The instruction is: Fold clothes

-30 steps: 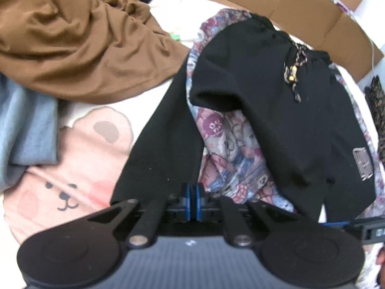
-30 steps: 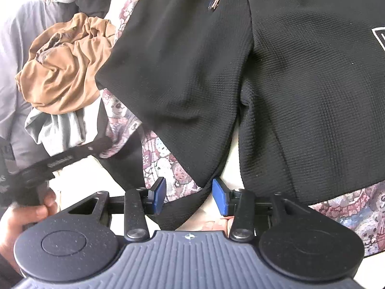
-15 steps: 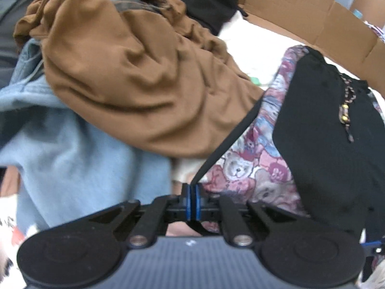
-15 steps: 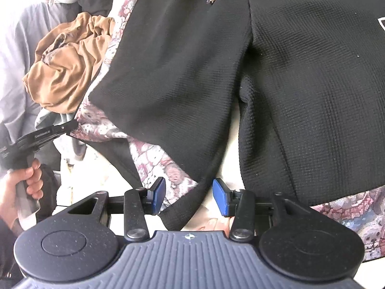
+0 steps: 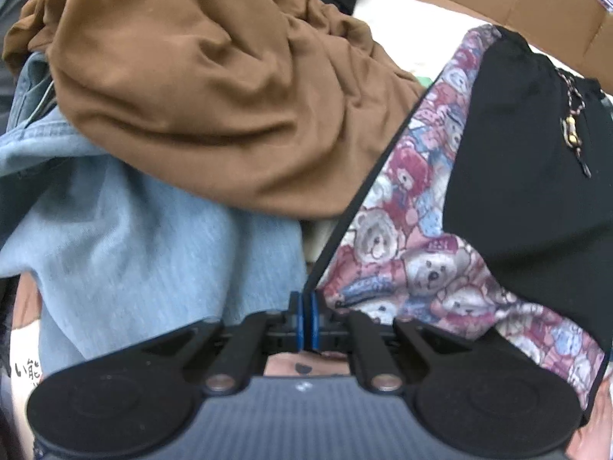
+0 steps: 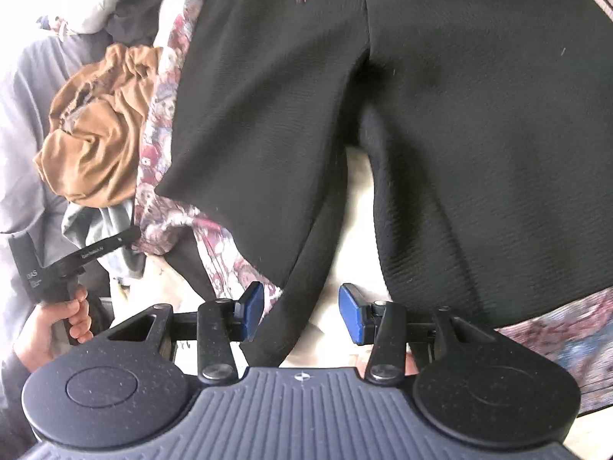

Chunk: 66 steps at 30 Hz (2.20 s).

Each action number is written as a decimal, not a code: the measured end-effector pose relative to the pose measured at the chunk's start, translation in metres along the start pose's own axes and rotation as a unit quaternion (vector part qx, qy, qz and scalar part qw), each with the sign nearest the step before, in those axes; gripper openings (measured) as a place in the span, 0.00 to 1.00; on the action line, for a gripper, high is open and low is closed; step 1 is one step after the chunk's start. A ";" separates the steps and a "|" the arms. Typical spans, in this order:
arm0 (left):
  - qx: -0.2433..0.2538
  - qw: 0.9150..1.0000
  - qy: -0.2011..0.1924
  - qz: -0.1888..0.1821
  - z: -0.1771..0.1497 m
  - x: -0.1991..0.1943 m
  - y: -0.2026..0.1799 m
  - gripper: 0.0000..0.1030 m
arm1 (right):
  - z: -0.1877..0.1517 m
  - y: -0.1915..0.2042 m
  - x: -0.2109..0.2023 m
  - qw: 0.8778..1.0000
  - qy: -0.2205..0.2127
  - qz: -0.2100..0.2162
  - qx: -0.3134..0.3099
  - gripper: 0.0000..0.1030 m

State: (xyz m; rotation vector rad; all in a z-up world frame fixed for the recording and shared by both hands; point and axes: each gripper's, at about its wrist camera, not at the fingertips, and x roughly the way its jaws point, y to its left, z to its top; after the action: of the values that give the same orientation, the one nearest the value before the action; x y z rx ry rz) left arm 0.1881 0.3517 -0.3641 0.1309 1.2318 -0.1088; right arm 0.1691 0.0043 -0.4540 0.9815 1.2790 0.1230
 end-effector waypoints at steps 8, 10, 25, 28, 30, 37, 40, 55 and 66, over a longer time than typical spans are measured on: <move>-0.004 1.000 -0.011 0.012 0.003 -0.002 0.001 0.06 | -0.002 0.001 0.006 1.000 0.022 0.002 -0.010 0.00; 0.002 1.000 -0.010 0.016 0.003 -0.003 0.000 0.06 | -0.004 0.004 0.001 0.999 0.032 0.000 -0.027 0.00; -0.024 0.999 -0.004 0.038 0.009 -0.011 0.001 0.17 | -0.014 -0.011 -0.007 0.998 0.050 0.034 -0.006 0.35; -0.057 0.998 -0.011 0.028 0.004 -0.025 0.007 0.19 | -0.014 -0.007 0.006 0.998 0.054 0.029 -0.001 0.36; -0.074 0.997 -0.015 0.016 0.000 -0.030 0.005 0.27 | -0.011 -0.003 0.014 0.998 0.056 0.027 0.002 0.36; -0.130 0.990 0.010 -0.056 -0.026 -0.022 -0.023 0.41 | -0.014 0.004 0.026 0.996 0.079 0.045 -0.003 0.01; -0.156 0.984 0.023 -0.088 -0.037 -0.009 -0.037 0.41 | -0.016 0.007 0.021 0.996 0.080 0.045 -0.013 0.01; -0.242 0.960 -0.012 -0.139 -0.067 0.003 -0.042 0.54 | -0.015 0.007 0.018 0.995 0.089 0.031 -0.024 0.01; -0.236 0.951 -0.047 -0.192 -0.056 -0.002 -0.039 0.53 | -0.015 0.007 0.019 0.995 0.089 0.028 -0.024 0.01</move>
State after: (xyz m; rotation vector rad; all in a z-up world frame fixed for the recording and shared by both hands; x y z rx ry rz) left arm 0.1290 0.3224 -0.3820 -0.5282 1.1439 -0.1534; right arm 0.1658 0.0282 -0.4628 0.9818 1.4051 0.2882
